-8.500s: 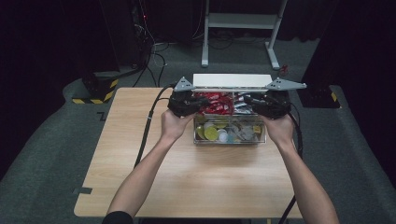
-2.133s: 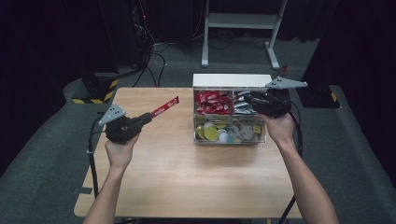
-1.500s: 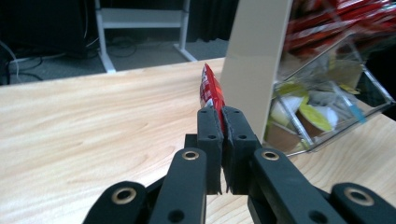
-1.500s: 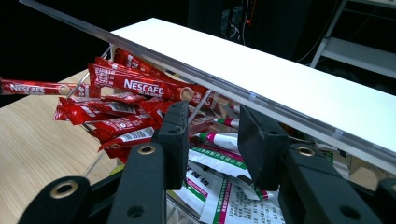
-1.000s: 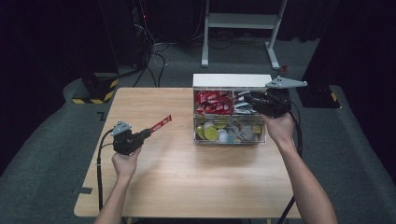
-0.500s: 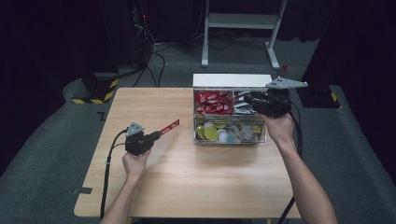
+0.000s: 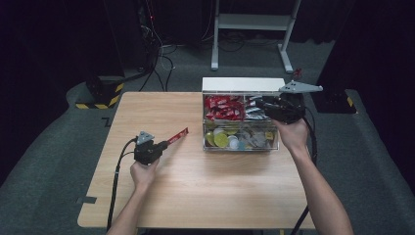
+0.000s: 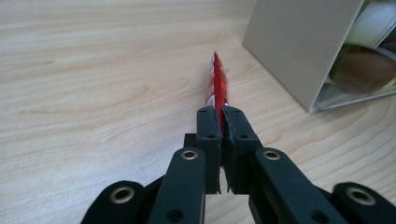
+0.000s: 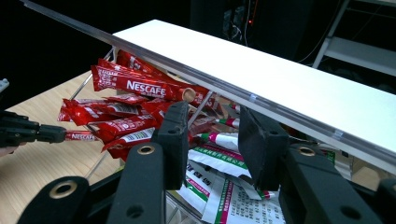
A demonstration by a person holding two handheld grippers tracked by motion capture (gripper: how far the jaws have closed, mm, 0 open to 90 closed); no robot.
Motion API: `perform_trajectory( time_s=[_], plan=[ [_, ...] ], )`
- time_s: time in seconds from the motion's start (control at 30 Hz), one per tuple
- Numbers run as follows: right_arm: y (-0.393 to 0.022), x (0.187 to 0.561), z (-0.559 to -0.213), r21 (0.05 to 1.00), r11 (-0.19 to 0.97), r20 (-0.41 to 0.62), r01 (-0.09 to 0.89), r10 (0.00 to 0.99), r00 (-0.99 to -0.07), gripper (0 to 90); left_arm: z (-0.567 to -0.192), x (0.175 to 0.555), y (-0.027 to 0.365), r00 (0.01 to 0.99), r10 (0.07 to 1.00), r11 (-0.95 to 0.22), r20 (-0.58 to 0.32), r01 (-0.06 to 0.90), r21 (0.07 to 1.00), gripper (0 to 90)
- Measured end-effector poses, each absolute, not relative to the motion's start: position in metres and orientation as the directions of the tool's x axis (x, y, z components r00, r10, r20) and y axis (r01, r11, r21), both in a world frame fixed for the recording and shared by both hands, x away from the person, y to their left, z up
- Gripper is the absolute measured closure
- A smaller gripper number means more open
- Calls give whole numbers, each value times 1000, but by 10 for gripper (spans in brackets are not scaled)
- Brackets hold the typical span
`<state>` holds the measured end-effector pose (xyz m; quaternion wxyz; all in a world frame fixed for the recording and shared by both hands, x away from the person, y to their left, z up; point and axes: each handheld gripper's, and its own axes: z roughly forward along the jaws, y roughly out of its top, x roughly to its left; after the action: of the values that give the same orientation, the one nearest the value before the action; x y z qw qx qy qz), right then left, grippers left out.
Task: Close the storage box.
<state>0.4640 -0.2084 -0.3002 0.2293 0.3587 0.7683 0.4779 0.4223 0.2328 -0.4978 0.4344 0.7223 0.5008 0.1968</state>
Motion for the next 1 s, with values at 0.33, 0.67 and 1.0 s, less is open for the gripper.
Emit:
perform_trajectory(
  time_s=[0.33,0.67,1.0],
  plan=[
    [-208,463,-301,900,281,-7,332,772,-635,631,-510,423,233,395,911,-159,-118,601,783,836],
    [-209,463,-301,900,285,-11,330,772,-636,631,-515,423,234,392,911,-153,-128,609,778,813],
    [-210,462,-301,897,293,-15,331,769,-639,628,-505,411,239,382,917,-145,-111,581,801,590]
  ],
)
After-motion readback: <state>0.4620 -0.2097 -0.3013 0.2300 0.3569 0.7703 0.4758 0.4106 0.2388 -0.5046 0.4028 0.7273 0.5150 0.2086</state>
